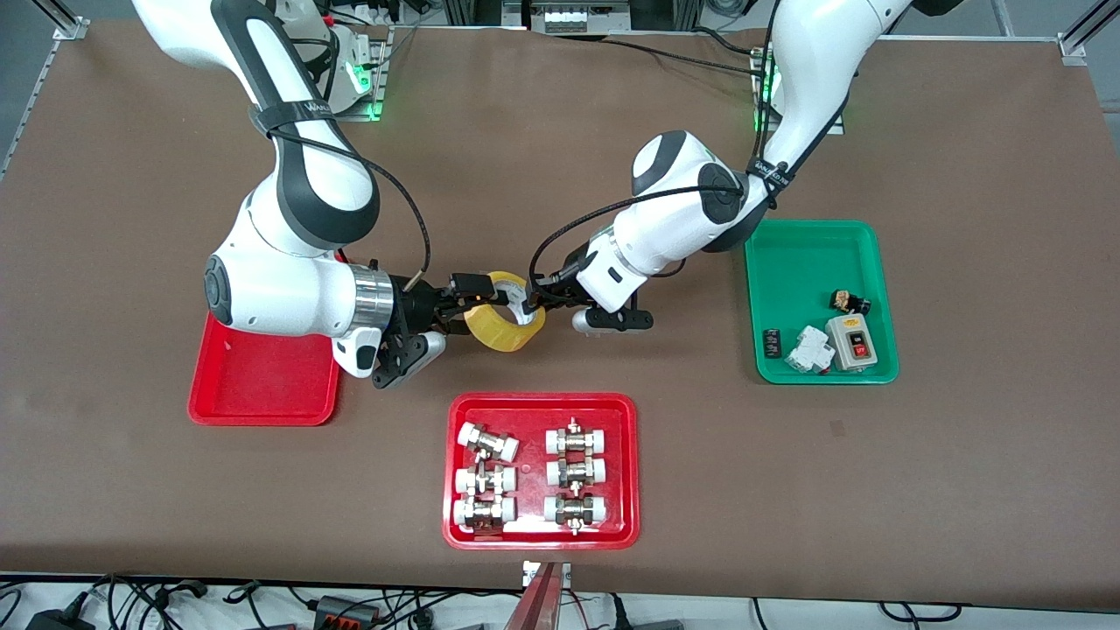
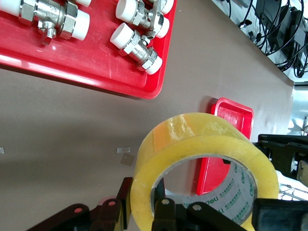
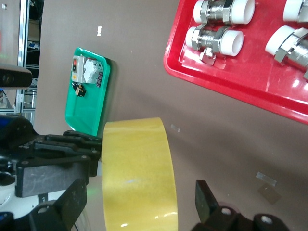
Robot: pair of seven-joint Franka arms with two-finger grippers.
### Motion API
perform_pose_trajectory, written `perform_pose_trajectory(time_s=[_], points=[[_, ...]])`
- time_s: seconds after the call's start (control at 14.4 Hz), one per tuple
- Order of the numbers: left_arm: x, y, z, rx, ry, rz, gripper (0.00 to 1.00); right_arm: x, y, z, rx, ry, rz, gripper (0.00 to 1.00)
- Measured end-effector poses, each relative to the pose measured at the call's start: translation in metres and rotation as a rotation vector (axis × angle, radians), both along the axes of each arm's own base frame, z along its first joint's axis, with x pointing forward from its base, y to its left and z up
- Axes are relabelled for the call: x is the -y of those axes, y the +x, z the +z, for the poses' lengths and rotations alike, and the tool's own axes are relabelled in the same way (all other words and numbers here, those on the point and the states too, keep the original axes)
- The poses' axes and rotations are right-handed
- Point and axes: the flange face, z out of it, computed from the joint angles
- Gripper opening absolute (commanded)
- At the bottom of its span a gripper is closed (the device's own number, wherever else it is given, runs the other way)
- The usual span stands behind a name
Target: Left arm passes tape to right arm into tray
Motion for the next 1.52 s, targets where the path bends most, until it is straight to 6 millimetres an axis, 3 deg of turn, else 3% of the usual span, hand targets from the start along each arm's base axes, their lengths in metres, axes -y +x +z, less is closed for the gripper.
perform_pose_trajectory(time_s=[0.35,0.42,0.55,0.69,1.04,1.11,1.25,1.52], points=[[0.000,0.000,0.000,0.000,0.000,0.000,0.01,0.002,-0.001,0.002,-0.016,0.002,0.014,0.90],[0.000,0.000,0.000,0.001,0.000,0.001,0.01,0.002,-0.001,0.002,-0.016,0.002,0.014,0.84],[0.000,0.001,0.000,0.001,0.000,0.001,0.01,0.002,-0.001,0.002,-0.016,0.002,0.015,0.54],[-0.001,0.001,0.000,0.001,0.000,0.002,0.01,0.002,-0.001,0.002,-0.016,0.001,0.014,0.33],[-0.001,0.002,0.002,0.004,-0.002,0.004,0.04,0.004,0.000,0.002,-0.015,0.000,0.013,0.30],[-0.001,0.002,0.002,0.004,-0.002,0.004,0.27,0.004,0.001,0.002,-0.014,0.001,0.013,0.30],[-0.001,0.003,0.004,0.007,-0.004,0.005,1.00,0.004,0.001,0.002,-0.014,0.001,0.013,0.30],[-0.011,0.016,0.013,0.122,0.076,-0.046,1.00,0.003,0.001,0.002,-0.013,0.007,0.009,0.30]])
